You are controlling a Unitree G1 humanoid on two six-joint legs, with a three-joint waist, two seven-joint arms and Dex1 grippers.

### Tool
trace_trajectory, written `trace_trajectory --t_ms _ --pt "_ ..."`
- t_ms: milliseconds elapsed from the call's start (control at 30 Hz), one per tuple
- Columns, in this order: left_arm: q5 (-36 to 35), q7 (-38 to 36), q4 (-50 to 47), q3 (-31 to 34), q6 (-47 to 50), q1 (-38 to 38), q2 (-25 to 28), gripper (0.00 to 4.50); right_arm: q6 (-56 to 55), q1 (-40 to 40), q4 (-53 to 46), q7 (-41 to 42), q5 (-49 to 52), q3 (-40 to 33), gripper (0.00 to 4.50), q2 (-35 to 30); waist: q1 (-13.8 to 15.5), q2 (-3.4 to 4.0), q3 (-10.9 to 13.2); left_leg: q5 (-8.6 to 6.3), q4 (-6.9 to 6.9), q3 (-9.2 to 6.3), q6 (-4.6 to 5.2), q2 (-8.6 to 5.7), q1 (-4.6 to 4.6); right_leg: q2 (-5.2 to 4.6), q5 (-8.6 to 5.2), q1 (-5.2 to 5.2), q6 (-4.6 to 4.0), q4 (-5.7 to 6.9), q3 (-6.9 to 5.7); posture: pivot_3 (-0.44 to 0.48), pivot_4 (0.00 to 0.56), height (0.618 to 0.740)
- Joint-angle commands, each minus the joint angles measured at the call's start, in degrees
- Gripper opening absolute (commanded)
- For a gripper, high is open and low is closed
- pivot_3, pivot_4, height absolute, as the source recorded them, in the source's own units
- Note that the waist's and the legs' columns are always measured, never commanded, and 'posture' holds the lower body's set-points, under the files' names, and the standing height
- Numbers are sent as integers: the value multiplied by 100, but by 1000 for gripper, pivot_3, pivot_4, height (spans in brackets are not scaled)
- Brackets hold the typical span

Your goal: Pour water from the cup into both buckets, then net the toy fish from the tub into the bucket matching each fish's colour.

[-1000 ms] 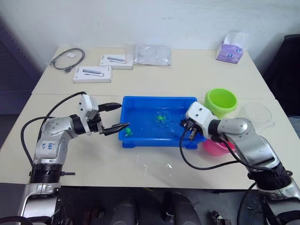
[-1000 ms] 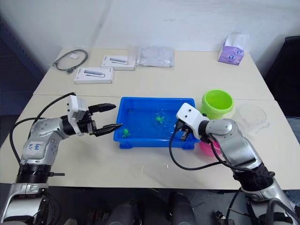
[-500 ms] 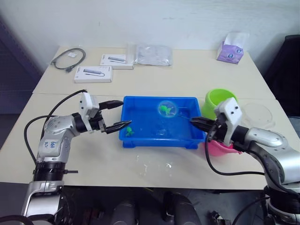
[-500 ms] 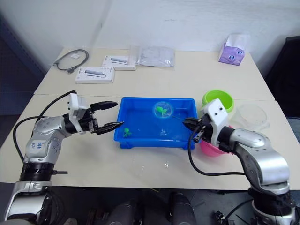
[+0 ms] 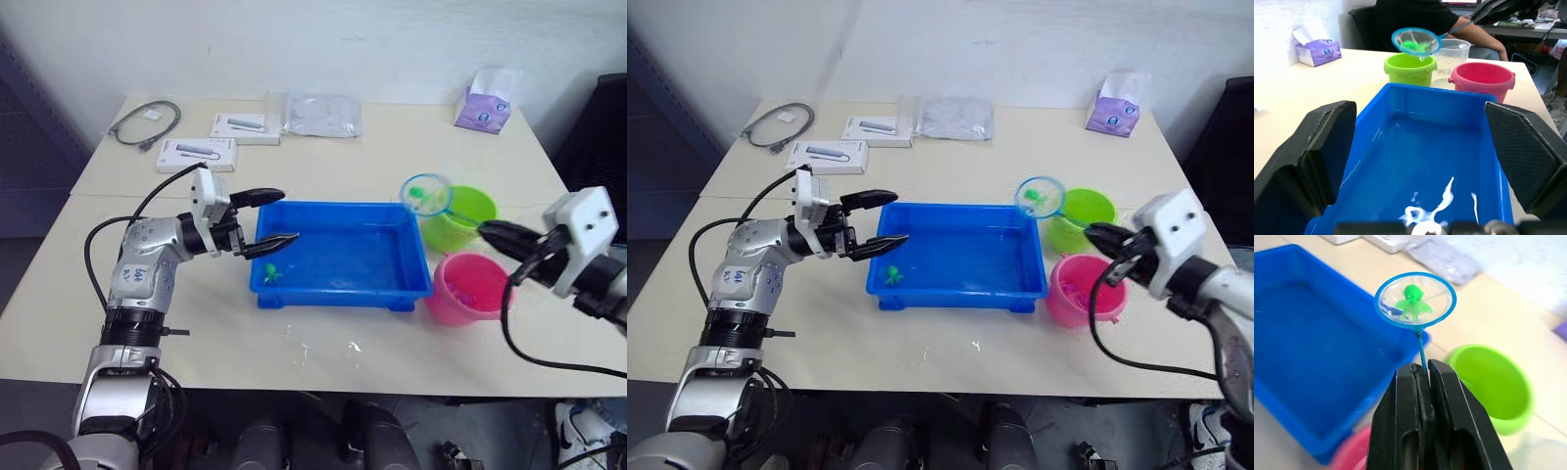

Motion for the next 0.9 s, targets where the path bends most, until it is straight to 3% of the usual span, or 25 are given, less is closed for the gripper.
trace_trajectory --t_ms 33,433,733,900 --pt "87 2 60 -58 -179 -270 -104 4486 -296 69 270 -36 -352 -139 0 -407 10 0 0 0 0 1 1 0 0 -1 0 -1 0 0 1 0 150 740" --pt "148 263 -140 -231 -95 -316 -443 4486 -1782 -155 1128 -712 -1979 695 0 -970 1 1 0 2 -1 9 2 1 6 0 0 -1 1 4 2 0 150 740" --pt "156 349 -278 -251 1 -224 -446 4486 -4069 36 1919 -1473 -3946 1392 0 -1671 15 0 0 2 0 9 1 1 7 -4 1 3 2 -1 7 0 150 740" --pt "132 386 -383 -265 23 -148 -468 4486 -5165 -49 2719 -2489 -5032 1748 0 -1820 0 1 0 4 0 10 -3 4 8 -2 1 3 3 1 11 0 150 740"
